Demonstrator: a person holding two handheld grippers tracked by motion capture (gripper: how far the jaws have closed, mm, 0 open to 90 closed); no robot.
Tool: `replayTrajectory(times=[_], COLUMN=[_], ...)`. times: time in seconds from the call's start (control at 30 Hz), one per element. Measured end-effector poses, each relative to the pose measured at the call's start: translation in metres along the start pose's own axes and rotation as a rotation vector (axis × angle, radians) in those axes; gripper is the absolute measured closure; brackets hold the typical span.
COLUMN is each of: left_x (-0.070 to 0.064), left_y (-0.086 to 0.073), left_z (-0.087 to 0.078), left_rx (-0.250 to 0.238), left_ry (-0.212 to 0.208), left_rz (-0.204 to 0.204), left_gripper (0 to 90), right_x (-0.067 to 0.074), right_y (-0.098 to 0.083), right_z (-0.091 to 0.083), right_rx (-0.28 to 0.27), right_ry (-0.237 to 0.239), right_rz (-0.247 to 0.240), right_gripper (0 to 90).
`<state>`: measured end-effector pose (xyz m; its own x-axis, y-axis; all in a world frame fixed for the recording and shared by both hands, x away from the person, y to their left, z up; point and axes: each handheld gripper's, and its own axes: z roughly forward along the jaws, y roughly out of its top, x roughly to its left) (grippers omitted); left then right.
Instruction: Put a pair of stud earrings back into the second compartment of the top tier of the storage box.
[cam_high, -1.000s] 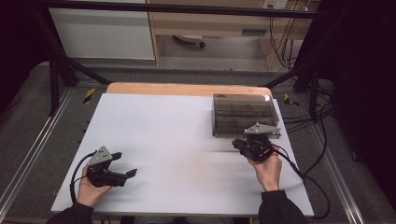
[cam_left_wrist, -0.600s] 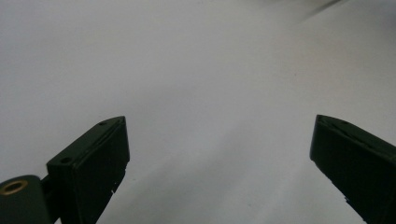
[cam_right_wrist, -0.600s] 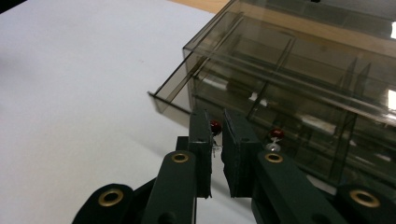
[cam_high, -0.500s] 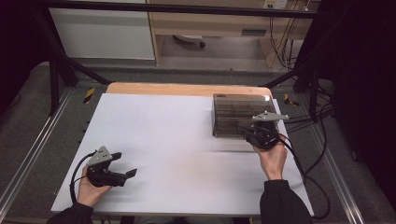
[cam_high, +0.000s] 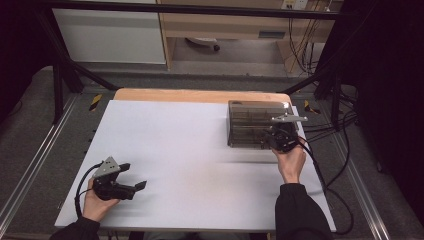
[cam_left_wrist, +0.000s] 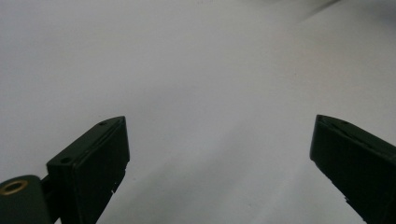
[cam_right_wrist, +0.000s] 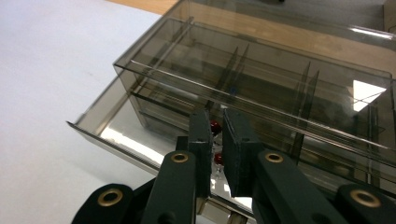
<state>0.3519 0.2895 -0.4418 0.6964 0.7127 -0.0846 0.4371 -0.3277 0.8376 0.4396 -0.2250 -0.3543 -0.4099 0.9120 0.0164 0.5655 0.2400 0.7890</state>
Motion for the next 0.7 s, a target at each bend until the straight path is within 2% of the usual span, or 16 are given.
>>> replayTrajectory(times=[0.3, 0.43, 0.6, 0.7], left_x=[0.000, 0.000, 0.000, 0.000], left_y=[0.000, 0.000, 0.000, 0.000], left_z=[0.000, 0.000, 0.000, 0.000], left_rx=[0.001, 0.001, 0.001, 0.001], left_ry=[0.000, 0.000, 0.000, 0.000], left_rz=[0.000, -0.001, 0.000, 0.000], left_gripper=[4.4, 4.3, 4.4, 4.4], right_x=[-0.004, -0.003, -0.003, -0.002], right_y=[-0.006, -0.006, -0.006, -0.007], right_z=[0.014, 0.017, 0.010, 0.004], right_rx=[0.025, 0.024, -0.010, -0.038], right_ry=[-0.004, -0.003, 0.016, 0.031], right_rz=[0.012, 0.002, 0.007, 0.007], right_gripper=[81.9, 80.2, 71.3, 62.3])
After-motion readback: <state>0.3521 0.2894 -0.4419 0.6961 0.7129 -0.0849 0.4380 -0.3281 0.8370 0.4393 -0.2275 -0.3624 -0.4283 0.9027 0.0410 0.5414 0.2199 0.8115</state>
